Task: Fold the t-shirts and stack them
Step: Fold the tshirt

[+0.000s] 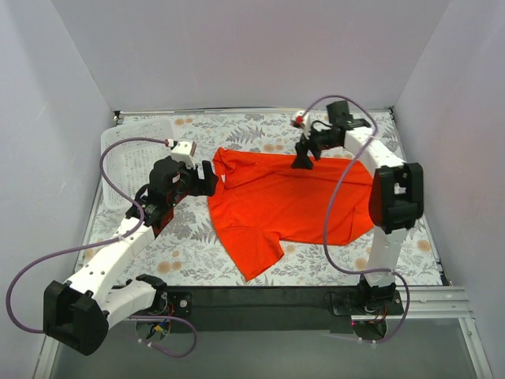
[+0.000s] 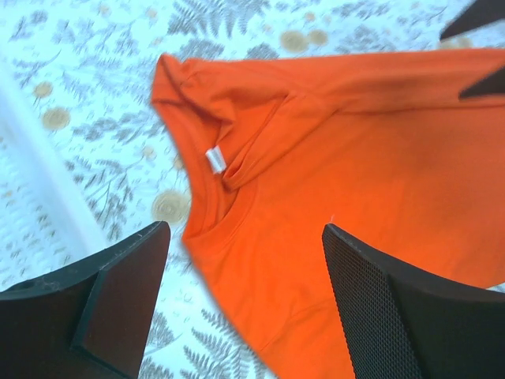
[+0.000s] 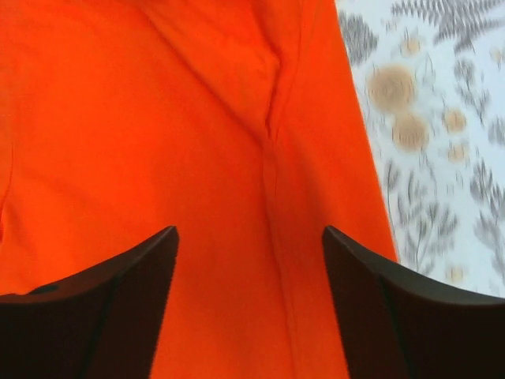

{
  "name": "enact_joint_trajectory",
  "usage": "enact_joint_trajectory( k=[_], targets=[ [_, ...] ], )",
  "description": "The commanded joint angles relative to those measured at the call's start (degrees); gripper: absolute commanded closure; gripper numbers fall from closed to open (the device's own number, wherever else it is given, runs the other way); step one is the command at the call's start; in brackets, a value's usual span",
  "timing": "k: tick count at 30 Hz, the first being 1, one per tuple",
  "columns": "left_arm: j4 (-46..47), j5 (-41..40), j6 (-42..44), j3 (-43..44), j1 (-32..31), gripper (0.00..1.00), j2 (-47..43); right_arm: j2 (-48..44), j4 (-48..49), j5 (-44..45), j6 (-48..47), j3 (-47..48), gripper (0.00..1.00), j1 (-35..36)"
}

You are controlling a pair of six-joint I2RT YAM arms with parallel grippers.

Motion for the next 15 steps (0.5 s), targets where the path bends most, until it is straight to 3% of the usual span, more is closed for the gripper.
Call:
enact_joint_trajectory(
  k=[1,4,6,15],
  targets=[
    [-1.07,-4.31,0.5,-2.36,0.15,0.28,-2.69,9.44,-2.85,2.09,13.97,13.64,0.36,6.54],
    [-0.19,-5.28,1.2,-3.07,0.15,0.28,-3.75,17.97,-2.32,3.94,21.66,24.47,0.44,9.54],
    [-0.45,-6.06,1.38,-2.81,0.15,0.28,-3.93,22.53,-1.36,5.78,26.42,29.39,0.44,10.78],
    [-0.27,-3.88,0.85,-2.98,0.15,0.28,-5.25,27.13,4.79,13.52,33.45,31.0,0.43,15.79]
  ],
)
